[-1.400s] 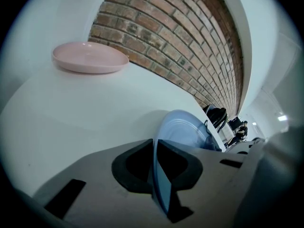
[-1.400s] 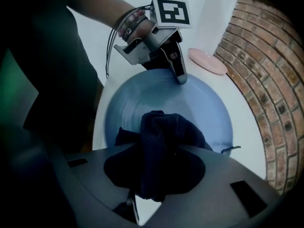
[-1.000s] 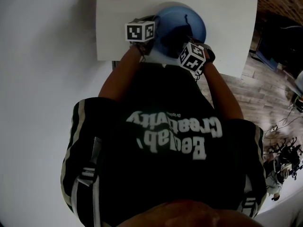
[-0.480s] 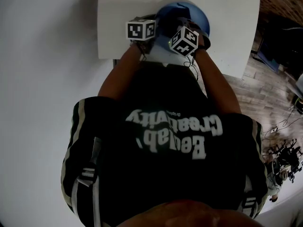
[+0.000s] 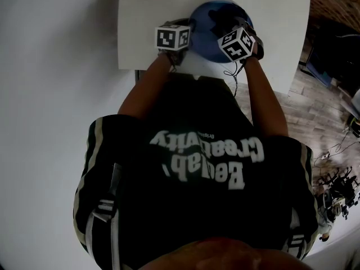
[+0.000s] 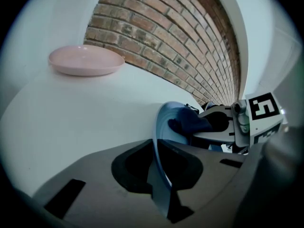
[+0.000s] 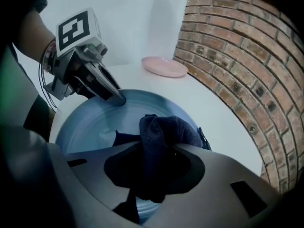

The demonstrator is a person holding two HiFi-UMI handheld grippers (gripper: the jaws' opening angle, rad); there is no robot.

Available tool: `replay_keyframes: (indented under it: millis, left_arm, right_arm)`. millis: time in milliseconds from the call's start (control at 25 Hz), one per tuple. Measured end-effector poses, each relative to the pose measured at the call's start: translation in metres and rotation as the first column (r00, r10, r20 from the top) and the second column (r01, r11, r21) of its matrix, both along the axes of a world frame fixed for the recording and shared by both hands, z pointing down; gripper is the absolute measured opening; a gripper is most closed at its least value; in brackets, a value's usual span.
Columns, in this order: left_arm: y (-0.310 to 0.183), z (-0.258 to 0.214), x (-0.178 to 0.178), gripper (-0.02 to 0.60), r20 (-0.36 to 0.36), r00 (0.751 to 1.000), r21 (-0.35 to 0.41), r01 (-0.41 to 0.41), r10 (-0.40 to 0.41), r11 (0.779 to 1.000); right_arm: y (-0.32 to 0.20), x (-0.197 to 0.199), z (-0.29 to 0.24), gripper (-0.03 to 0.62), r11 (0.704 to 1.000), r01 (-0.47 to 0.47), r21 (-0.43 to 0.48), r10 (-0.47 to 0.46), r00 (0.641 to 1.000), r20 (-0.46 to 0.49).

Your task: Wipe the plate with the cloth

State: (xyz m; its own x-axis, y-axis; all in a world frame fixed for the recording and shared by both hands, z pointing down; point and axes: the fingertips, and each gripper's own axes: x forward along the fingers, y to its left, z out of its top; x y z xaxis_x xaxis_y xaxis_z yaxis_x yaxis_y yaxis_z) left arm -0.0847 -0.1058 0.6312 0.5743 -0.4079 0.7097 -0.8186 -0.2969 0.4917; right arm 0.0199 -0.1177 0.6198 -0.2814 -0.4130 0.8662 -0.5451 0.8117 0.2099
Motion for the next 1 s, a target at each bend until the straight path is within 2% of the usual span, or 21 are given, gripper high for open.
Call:
replay_keyframes:
  millis: [80,120,200,320,440,560,640,680,720,760,800,840,880,960,1000]
  left_arm:
    - [0.002,-0.001,-0.002,0.042,0.014,1.000,0.029,-0.016,0.016,0.999]
    - [0.004,-0.002,-0.003,0.072,0.016,1.000,0.048,-0.026,0.026,0.998]
    - [0.009,-0.006,-0.004,0.103,-0.008,0.999,0.078,-0.038,0.038,0.996]
    - [0.017,-0.014,-0.014,0.141,-0.030,0.999,0.108,-0.029,0.032,0.994]
    - [0.025,-0.027,-0.026,0.158,0.011,0.999,0.160,-0.041,0.040,0.986]
    - [0.034,-0.045,-0.029,0.158,0.072,0.994,0.236,-0.100,0.085,0.967]
    - [0.042,-0.061,-0.023,0.158,0.139,0.979,0.308,-0.185,0.148,0.933]
    - [0.047,-0.071,-0.016,0.158,0.180,0.965,0.351,-0.246,0.193,0.904]
    - [0.053,-0.079,-0.006,0.159,0.225,0.942,0.389,-0.320,0.247,0.864]
    - [0.061,-0.085,0.006,0.161,0.274,0.910,0.415,-0.404,0.311,0.815]
    - [0.071,-0.087,0.020,0.164,0.326,0.865,0.428,-0.494,0.380,0.757]
    - [0.082,-0.087,0.033,0.172,0.382,0.808,0.429,-0.584,0.448,0.689]
    - [0.094,-0.085,0.045,0.181,0.440,0.740,0.417,-0.670,0.509,0.614]
    - [0.118,-0.076,0.063,0.187,0.539,0.591,0.363,-0.806,0.600,0.467]
    - [0.127,-0.069,0.070,0.190,0.572,0.525,0.328,-0.851,0.631,0.410]
  right_arm:
    - [0.001,-0.002,0.001,0.091,1.000,0.027,-0.011,-0.027,0.999,-0.017]
    - [0.003,-0.003,0.000,0.089,0.999,0.037,-0.022,-0.037,0.999,-0.018]
    - [0.004,-0.003,-0.008,0.091,0.999,0.039,-0.035,-0.039,0.999,0.011]
    - [0.002,-0.004,-0.033,0.091,0.999,-0.029,-0.027,0.032,0.991,0.126]
    - [0.007,-0.002,-0.058,0.091,0.995,-0.088,-0.040,0.095,0.963,0.252]
    - [0.020,0.003,-0.076,0.091,0.989,-0.120,-0.091,0.145,0.919,0.365]
    - [0.030,0.008,-0.085,0.091,0.986,-0.127,-0.108,0.161,0.899,0.407]
    - [0.033,0.012,-0.088,0.091,0.986,-0.130,-0.108,0.163,0.894,0.417]
    - [0.036,0.016,-0.090,0.091,0.985,-0.134,-0.107,0.167,0.889,0.425]
    - [0.038,0.021,-0.091,0.091,0.984,-0.139,-0.110,0.173,0.884,0.434]
    - [0.040,0.027,-0.091,0.091,0.983,-0.144,-0.116,0.181,0.878,0.444]
    - [0.042,0.032,-0.091,0.091,0.981,-0.149,-0.124,0.190,0.869,0.458]
    - [0.044,0.036,-0.092,0.091,0.979,-0.156,-0.133,0.201,0.857,0.474]
    - [0.049,0.045,-0.092,0.091,0.972,-0.171,-0.160,0.230,0.831,0.506]
    - [0.052,0.049,-0.090,0.091,0.967,-0.180,-0.180,0.249,0.819,0.518]
